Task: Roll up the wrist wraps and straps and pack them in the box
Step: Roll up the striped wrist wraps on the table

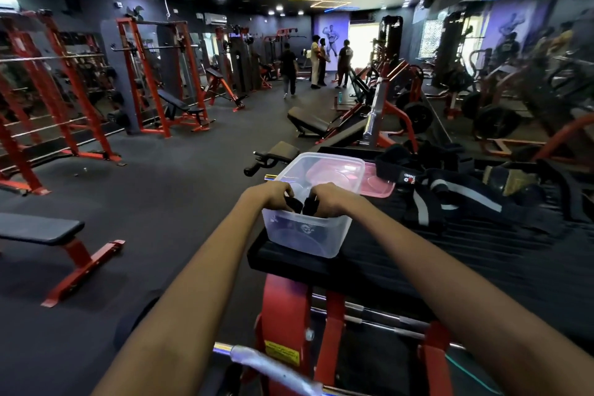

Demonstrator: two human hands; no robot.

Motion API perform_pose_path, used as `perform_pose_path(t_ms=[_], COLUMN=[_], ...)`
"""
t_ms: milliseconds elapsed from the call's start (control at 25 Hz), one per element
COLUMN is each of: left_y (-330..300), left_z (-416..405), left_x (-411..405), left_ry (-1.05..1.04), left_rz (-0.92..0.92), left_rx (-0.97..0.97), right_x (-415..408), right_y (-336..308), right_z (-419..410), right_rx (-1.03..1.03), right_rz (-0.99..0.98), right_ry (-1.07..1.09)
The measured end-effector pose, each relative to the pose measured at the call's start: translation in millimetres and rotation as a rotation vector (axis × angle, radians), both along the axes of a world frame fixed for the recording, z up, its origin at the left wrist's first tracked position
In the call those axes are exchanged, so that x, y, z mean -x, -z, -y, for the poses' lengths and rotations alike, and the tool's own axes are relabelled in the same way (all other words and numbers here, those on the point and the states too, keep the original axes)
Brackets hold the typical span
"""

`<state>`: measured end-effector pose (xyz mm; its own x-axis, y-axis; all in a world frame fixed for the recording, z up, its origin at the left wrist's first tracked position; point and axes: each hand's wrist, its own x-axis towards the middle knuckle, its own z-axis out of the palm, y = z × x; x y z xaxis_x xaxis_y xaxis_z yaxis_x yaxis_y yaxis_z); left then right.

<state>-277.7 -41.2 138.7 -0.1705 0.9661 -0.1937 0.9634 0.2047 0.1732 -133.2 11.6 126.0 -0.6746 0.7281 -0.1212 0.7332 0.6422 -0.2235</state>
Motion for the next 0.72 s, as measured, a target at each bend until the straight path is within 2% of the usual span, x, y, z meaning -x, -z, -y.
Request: perform_pose_path(t_ms=[120, 200, 400, 480, 720], left_y=[0, 4, 26, 29, 4], left_z=[-2, -6, -3, -1, -11], left_x=[1, 4, 2, -2, -4], left_ry=[0.004, 0.006, -0.091, -0.079, 0.001], left_rz=[-0.045, -0.016, 0.32, 0.27, -0.162], left_rx=[0.052, 0.006, -0.291, -0.289, 0.054], right_x=[-3, -4, -10, -14, -7], right_y=[-4, -5, 1, 2, -12], right_z=[0, 2, 8, 8, 11], right_rx=[0.003, 0.004, -0.035, -0.056, -0.038], right_rz=[0.05, 0.047, -0.174, -0.222, 0.088], right_ry=[-0.01, -0.004, 0.036, 0.054, -0.008])
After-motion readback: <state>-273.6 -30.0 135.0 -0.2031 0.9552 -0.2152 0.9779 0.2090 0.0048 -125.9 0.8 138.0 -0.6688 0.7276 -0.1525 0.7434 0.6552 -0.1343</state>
